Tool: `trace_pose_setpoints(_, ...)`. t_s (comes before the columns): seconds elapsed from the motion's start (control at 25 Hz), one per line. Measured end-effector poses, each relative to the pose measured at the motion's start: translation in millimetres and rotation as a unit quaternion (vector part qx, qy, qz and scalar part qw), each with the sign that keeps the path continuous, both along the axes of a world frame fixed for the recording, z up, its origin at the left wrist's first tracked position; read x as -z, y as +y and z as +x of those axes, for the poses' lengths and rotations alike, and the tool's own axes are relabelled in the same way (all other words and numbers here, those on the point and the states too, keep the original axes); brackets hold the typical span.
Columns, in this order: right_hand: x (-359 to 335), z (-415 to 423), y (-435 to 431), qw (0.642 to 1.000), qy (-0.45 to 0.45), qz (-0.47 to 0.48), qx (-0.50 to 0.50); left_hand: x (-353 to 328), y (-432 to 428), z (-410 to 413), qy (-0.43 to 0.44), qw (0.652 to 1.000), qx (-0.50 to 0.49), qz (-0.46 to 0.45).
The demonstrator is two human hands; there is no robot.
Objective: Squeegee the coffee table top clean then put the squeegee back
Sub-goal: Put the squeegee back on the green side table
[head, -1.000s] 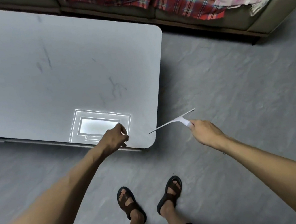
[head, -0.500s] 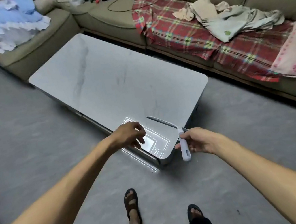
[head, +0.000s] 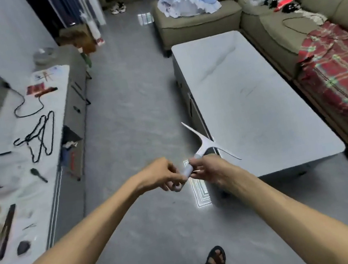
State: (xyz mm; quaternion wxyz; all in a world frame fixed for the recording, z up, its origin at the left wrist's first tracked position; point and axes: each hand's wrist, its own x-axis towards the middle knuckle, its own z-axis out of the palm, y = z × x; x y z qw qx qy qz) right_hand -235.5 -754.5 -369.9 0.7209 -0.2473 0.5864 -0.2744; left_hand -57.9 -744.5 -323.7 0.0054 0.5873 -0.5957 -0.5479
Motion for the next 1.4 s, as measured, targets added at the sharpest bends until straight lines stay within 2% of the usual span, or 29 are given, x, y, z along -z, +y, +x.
trace_pose_setpoints(0.16,2.6,115.5,73.0,0.994,-0.016,-0.023,-0.109,6.7,103.5,105.4,-0.005,0.995,-0.100,0.006)
trace_pose_setpoints(0.4,11.5,264.7,238.1,0.965,0.015,-0.037,-0.258,28.7,314.2,241.8,0.031,0.969,-0.242,0.023)
trace_pose_setpoints(0.56,25.4,346.9,356.5,0.931,0.063,-0.016,-0.359,48.3,455.7,318.8,0.010,0.955,-0.296,0.029)
trace_pose_setpoints(0.68,52.5,398.3,414.2,0.922,0.069,-0.014,-0.381,72.7,525.6,357.5,-0.020,0.941,-0.335,0.034)
trace_pose_setpoints(0.84,134.0,457.7,461.0,0.892,0.114,-0.004,-0.438,148.0,586.1,388.1,-0.045,0.923,-0.378,0.057)
trace_pose_setpoints(1.0,257.5,519.3,480.2,0.853,0.165,-0.011,-0.494,280.3,613.0,421.8,-0.076,0.904,-0.416,0.072)
trace_pose_setpoints(1.2,402.8,581.2,494.9,0.834,0.198,-0.067,-0.511,416.3,619.6,470.4,-0.133,0.883,-0.445,0.068)
trace_pose_setpoints(1.4,463.6,600.8,515.8,0.807,0.242,-0.101,-0.530,478.2,634.1,483.7,-0.166,0.883,-0.431,0.082)
